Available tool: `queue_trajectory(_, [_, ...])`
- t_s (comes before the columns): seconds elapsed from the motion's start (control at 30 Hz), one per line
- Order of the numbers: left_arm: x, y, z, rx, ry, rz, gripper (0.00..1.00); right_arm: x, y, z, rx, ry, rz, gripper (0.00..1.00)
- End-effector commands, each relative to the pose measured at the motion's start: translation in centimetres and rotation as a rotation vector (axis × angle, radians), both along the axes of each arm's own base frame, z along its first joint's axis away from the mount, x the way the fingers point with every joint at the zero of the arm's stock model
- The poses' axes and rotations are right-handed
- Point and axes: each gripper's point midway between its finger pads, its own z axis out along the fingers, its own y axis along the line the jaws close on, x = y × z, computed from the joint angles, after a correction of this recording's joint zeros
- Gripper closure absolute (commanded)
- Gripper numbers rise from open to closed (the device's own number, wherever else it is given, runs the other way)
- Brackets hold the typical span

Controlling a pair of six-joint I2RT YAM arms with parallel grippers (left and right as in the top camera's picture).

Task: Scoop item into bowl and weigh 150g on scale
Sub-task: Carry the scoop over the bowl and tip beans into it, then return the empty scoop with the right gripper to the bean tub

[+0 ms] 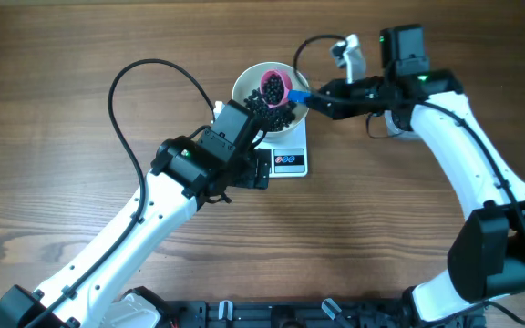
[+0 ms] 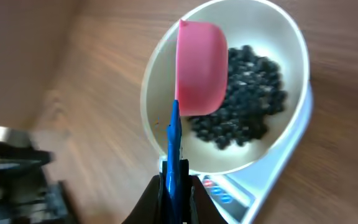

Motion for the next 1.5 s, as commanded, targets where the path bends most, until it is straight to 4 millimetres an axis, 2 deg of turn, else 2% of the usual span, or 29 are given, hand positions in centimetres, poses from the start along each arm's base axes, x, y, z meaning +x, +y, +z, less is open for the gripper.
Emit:
queue_trajectory(0.0, [-0.1,0.3,0.2,0.000,-0.012,0.015,0.00,1.4,0.1,-0.9,-0.139,-0.119,0.010,0.96])
queue_trajectory(0.13, [-0.1,0.3,0.2,0.000,-0.012,0.016,0.00,1.8,-0.4,0.4,-0.190,-0.215,0.026,0.96])
queue_trajectory(0.27, [-0.1,0.3,0.2,-0.001,-0.013,0.015,0.00,1.7,-0.7,2.1,-0.255,-0.368,0.120,0.96])
queue_trajectory(0.37, [-0.1,0.3,0.2,0.000,-0.012,0.015,0.00,1.6,-0.8,2.1,-0.286,-0.399,0.146,0.96])
queue_trajectory(0.47, [-0.1,0.3,0.2,-0.001,-0.013,0.016,0.00,1.0,-0.2,2.0,-0.310,-0.441,0.220,0.96])
queue_trajectory(0.73, [-0.1,0.3,0.2,0.000,-0.012,0.016,0.00,1.0,-0.1,2.5,-0.307,-0.459,0.219,0.96])
queue_trajectory(1.13, [-0.1,0.3,0.2,0.000,-0.012,0.015,0.00,1.5,-0.3,2.6,-0.452,-0.701,0.451,0.96])
queue_trajectory(1.3, [-0.1,0.3,0.2,0.000,-0.012,0.016,0.00,2.3,-0.2,3.2,-0.473,-0.765,0.462,0.96])
queue_trajectory(1.47, [-0.1,0.3,0.2,0.000,-0.013,0.015,0.00,2.9,-1.2,2.9,-0.544,-0.751,0.425,0.96])
